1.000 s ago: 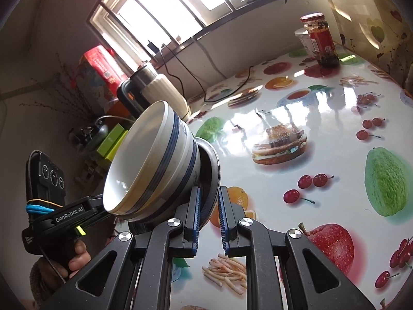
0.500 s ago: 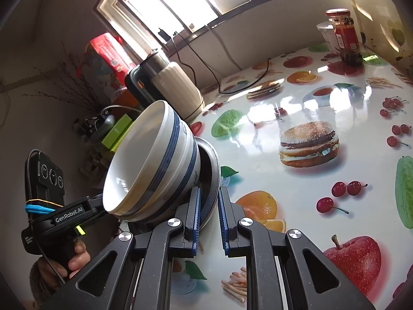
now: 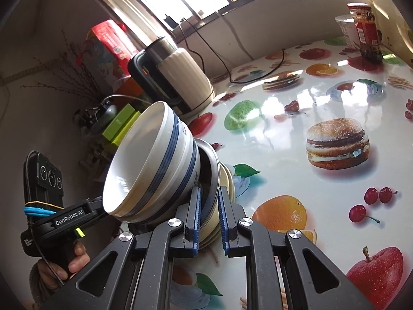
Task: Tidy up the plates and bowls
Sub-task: 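Lower the steel bowl onto the beige plate stack with both tools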
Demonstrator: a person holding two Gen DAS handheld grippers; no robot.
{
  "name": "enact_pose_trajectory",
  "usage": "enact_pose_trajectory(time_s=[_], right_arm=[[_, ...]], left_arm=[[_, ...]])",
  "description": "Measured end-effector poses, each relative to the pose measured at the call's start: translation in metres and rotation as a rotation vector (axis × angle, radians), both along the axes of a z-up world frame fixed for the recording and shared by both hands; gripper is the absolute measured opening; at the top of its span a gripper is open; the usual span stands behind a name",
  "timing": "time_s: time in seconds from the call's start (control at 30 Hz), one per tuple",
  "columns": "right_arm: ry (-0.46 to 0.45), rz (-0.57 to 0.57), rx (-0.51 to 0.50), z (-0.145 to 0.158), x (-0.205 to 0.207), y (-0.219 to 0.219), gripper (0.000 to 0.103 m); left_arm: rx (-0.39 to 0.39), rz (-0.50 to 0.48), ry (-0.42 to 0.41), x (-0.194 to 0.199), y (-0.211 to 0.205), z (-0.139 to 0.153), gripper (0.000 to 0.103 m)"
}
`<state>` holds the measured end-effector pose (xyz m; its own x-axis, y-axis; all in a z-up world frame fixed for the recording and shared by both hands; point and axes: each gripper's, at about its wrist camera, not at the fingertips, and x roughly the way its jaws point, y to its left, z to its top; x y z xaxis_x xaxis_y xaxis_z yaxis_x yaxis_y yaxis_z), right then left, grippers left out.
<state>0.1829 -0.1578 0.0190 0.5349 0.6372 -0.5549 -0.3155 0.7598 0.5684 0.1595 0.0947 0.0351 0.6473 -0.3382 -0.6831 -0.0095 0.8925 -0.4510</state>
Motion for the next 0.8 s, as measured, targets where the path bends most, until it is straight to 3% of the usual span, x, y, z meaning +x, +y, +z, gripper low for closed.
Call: enact_pose_trajectory(time_s=[0.8], right_arm=[[0.042, 0.038, -0.022, -0.015, 0.024, 0.029, 0.014]], left_arm=[[0.021, 0.041, 0.050, 0.006, 0.020, -0.019, 0.008]])
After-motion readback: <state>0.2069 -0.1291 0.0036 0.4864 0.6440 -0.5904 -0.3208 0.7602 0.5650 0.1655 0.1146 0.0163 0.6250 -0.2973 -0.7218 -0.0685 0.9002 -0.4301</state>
